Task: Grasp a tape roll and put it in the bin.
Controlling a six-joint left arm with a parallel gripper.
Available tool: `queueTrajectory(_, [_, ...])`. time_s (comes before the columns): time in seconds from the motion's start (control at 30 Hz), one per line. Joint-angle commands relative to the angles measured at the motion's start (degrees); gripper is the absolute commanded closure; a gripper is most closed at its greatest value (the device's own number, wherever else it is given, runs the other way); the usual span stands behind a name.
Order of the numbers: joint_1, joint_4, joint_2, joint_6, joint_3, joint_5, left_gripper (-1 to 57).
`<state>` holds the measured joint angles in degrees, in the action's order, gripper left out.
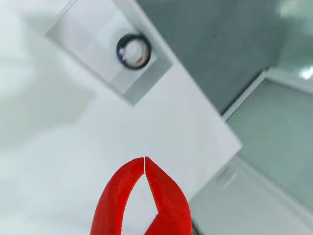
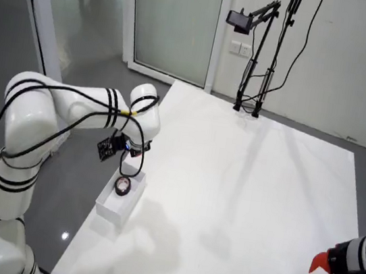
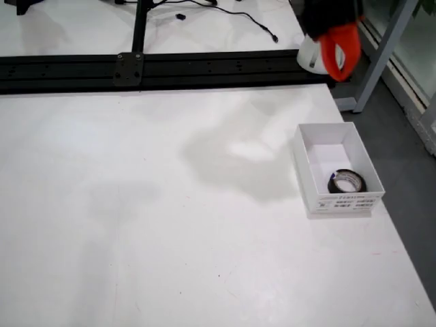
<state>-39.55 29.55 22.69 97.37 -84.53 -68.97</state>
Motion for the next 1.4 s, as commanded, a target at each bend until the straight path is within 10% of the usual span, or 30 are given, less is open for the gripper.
queueTrajectory(0.03, [-25.66,-0.89,-12.76,-0.51,-0.37,-3.19,57.0])
queueTrajectory(0.63, [-40.78,-15.92,-16.98,-0.6,-0.37,-3.1,57.0])
queueTrajectory(1.4, [-41.4,-15.84,-19.27,-1.04,-0.99,-3.19,57.0])
